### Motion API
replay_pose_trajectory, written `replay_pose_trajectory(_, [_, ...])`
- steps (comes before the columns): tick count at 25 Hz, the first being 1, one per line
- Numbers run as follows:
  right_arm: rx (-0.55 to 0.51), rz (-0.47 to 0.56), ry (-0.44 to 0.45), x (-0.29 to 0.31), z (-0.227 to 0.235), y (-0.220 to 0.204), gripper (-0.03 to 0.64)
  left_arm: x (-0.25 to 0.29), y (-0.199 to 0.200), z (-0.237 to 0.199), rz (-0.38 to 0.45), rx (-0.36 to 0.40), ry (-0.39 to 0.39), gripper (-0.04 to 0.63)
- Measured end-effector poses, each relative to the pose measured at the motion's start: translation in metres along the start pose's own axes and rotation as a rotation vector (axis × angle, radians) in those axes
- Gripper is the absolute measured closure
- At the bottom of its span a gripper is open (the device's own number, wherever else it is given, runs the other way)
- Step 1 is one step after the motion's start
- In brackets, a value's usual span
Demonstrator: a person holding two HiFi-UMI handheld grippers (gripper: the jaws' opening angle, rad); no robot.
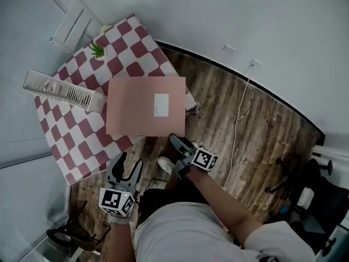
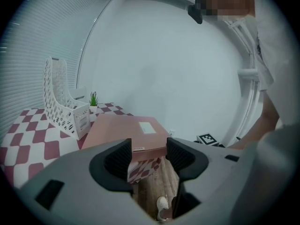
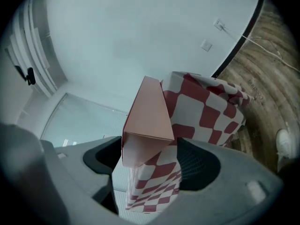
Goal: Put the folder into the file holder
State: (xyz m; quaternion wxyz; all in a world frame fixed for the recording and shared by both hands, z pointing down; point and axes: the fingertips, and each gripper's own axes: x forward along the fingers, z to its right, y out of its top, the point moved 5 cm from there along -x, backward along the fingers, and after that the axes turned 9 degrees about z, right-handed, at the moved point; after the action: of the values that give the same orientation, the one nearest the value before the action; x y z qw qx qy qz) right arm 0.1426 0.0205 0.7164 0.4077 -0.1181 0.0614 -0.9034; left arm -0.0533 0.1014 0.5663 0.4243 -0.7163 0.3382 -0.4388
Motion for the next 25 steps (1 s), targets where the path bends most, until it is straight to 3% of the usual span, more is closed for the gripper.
replay_pose_trajectory(3, [0.031, 0.018, -0.01, 0.008, 0.001, -0.003, 0.264, -0.006, -0.004, -0.002, -0.008, -0.001, 0.009, 0.377])
replay_pose_trajectory(10, [0.214, 0.109, 0.118, 0.034, -0.016, -0.012, 0.264, -0.02, -0.013, -0.007, -0.031, 0.001, 0.029, 0.377])
replay_pose_trajectory(13, [0.26, 0.144, 0.128, 0.041, -0.015, -0.011, 0.264, -0.023, -0.012, -0.008, -0.032, 0.005, 0.035, 0.377])
replay_pose_trajectory(25, [0.172, 0.161, 0.058, 0.038, -0.024, 0.002, 0.308, -0.025, 0.001, -0.009, -0.005, 0.023, 0.044, 0.377])
